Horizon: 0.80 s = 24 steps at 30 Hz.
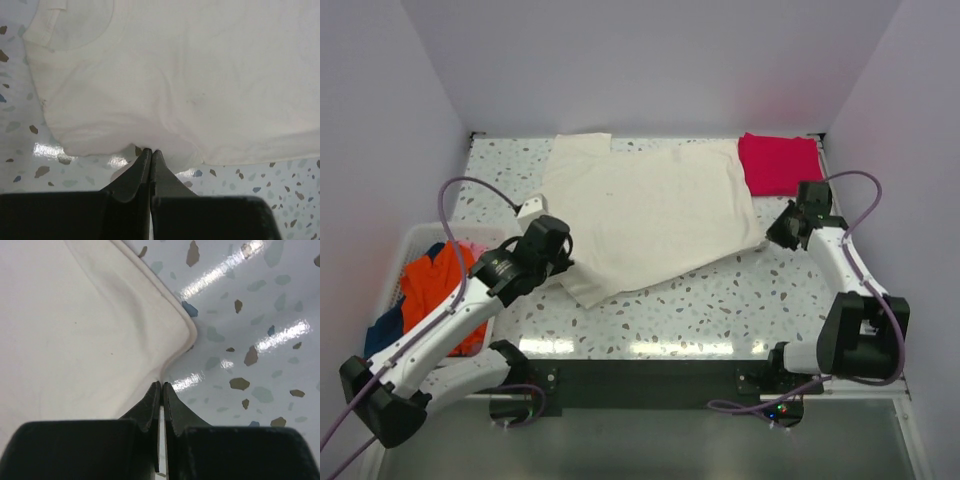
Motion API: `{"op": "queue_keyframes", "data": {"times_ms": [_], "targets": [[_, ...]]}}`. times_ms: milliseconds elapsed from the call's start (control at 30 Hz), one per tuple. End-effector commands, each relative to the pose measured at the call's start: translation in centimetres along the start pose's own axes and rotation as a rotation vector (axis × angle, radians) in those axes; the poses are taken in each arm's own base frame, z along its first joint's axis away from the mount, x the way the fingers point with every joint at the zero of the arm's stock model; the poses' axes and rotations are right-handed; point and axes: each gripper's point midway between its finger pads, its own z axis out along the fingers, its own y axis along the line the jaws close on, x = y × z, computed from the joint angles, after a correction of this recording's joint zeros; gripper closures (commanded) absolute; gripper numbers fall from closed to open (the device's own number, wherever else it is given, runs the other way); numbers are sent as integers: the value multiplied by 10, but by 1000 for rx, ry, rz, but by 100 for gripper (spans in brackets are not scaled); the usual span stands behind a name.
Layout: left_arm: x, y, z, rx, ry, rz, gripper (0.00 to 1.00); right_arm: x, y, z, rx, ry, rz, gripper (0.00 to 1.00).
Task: Fold and stack the t-shirts
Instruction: Fold the tshirt
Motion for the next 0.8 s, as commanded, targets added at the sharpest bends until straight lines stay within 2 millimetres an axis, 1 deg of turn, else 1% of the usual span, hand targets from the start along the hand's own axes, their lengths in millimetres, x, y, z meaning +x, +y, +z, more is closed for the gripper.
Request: {"op": "queue_keyframes", "data": {"times_ms": [0,33,67,100,133,167,200,233,267,300,333,367,400,433,467,500,533,567,600,633,667,700,733,767], "targets": [[-62,-21,15,44,-153,-45,100,-44,37,1,-89,-72,-1,100],[-68,-26,28,51,-148,-30,100,-48,39,4,-88,-73,0,100],[-71,-27,35,51,-145,-32,100,-50,40,8,-83,-69,-1,100],[-79,-29,39,56,-149,-36,100,-57,45,13,-84,-67,0,100],[-85,-28,52,35,-153,-29,100,-60,47,17,-82,-62,-1,100],[-89,-29,58,28,-153,-28,100,-62,49,21,-80,-56,3,100],[-100,-36,59,39,-164,-33,100,-66,55,28,-82,-43,5,100],[-102,-34,73,10,-147,-30,100,-69,57,31,-83,-41,11,100],[-114,-38,74,12,-164,-41,100,-72,60,34,-90,-42,17,100],[-118,-39,78,7,-158,-42,100,-78,65,36,-97,-46,19,100],[-121,-34,90,-17,-147,-54,100,-78,67,44,-91,-31,20,100],[-131,-37,92,-10,-156,-63,100,-79,67,48,-89,-27,26,100],[-138,-33,96,-16,-158,-78,100,-86,72,49,-95,-35,30,100],[-138,-31,107,-30,-141,-80,100,-84,72,56,-89,-21,33,100],[-148,-33,108,-21,-151,-92,100,-86,73,59,-90,-18,39,100],[-151,-34,111,-12,-141,-96,100,-90,77,60,-98,-22,41,100],[-154,-29,121,-27,-133,-101,100,-87,77,67,-95,-7,44,100],[-163,-33,122,-15,-141,-108,100,-89,79,68,-98,-8,47,100],[-166,-33,125,-12,-138,-109,100,-88,79,71,-99,-4,51,100],[-167,-31,135,-16,-129,-104,100,-88,79,74,-98,-6,50,100],[-174,-35,137,-5,-136,-106,100,-88,78,76,-94,-5,53,100],[-176,-35,141,-3,-130,-110,100,-87,78,77,-93,-4,55,100],[-173,-36,152,-6,-112,-98,100,-88,78,78,-95,-10,55,100],[-177,-40,154,6,-109,-97,100,-86,76,81,-88,-5,58,100]]}}
